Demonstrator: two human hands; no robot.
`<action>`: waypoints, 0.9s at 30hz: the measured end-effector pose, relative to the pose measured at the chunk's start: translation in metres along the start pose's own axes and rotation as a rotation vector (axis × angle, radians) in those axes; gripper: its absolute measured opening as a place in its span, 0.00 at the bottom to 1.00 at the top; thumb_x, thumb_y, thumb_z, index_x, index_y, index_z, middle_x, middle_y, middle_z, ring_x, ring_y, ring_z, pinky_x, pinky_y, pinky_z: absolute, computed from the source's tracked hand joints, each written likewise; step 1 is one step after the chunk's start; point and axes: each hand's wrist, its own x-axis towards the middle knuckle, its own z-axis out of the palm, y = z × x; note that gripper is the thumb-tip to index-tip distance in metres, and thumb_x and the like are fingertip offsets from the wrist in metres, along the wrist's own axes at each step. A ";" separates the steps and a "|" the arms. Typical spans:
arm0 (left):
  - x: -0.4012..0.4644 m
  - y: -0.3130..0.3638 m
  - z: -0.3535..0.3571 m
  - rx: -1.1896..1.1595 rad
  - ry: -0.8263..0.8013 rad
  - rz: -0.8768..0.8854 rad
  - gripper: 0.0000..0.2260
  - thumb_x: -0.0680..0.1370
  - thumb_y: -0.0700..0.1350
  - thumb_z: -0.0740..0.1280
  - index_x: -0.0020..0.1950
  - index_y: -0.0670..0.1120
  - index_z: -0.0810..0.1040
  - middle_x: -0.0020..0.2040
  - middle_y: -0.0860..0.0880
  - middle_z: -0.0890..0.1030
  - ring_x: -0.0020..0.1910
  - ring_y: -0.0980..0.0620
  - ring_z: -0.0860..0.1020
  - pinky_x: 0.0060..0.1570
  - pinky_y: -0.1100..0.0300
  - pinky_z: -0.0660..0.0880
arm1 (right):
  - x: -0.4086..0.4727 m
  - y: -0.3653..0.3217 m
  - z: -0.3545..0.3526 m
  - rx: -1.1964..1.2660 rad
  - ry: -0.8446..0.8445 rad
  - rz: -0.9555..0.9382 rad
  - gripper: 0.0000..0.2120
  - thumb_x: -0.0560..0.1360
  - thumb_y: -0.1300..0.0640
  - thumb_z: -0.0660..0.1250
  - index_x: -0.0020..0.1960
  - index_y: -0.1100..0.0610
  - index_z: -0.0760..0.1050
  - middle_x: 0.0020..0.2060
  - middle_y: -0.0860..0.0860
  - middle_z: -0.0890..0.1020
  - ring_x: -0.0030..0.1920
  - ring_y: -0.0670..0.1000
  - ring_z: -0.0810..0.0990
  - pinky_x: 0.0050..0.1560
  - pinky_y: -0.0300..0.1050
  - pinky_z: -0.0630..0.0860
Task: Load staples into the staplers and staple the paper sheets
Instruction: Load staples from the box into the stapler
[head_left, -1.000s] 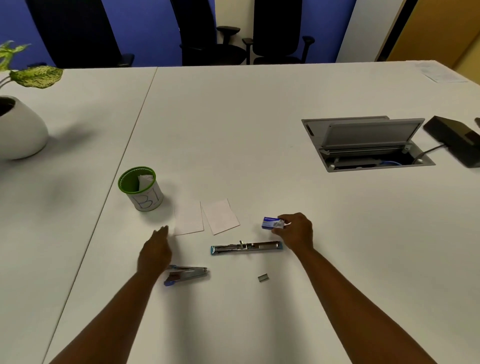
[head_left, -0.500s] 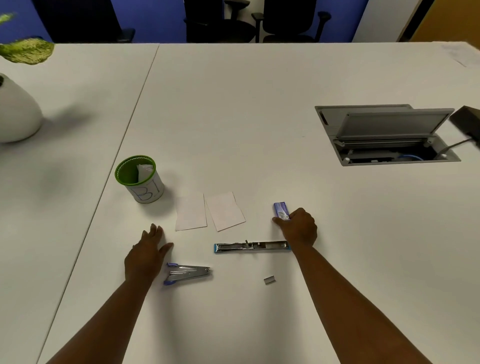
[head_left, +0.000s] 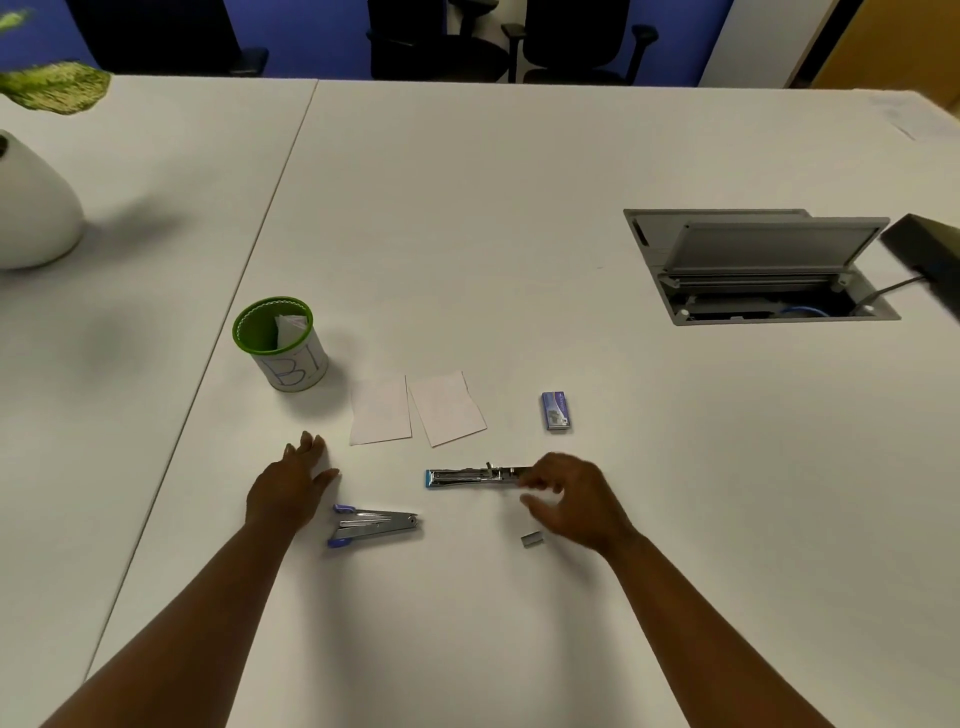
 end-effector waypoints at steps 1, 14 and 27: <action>0.000 0.000 -0.001 0.009 -0.013 0.003 0.26 0.80 0.50 0.57 0.76 0.46 0.53 0.78 0.47 0.52 0.75 0.45 0.56 0.70 0.53 0.60 | -0.006 0.001 0.002 -0.011 -0.113 0.035 0.10 0.67 0.59 0.73 0.48 0.55 0.81 0.43 0.51 0.82 0.44 0.45 0.77 0.45 0.35 0.71; -0.006 0.000 -0.010 0.070 -0.089 0.038 0.26 0.81 0.48 0.57 0.76 0.45 0.51 0.78 0.47 0.50 0.75 0.45 0.56 0.71 0.56 0.57 | -0.018 0.001 0.005 -0.192 -0.377 0.161 0.11 0.72 0.55 0.69 0.53 0.55 0.81 0.52 0.52 0.79 0.54 0.50 0.76 0.54 0.36 0.67; -0.012 -0.001 -0.008 0.058 -0.123 0.017 0.31 0.77 0.43 0.62 0.76 0.48 0.49 0.78 0.49 0.47 0.76 0.48 0.54 0.72 0.56 0.58 | -0.018 -0.008 0.008 -0.167 -0.115 0.165 0.07 0.76 0.56 0.63 0.53 0.50 0.77 0.47 0.48 0.81 0.44 0.48 0.77 0.47 0.42 0.72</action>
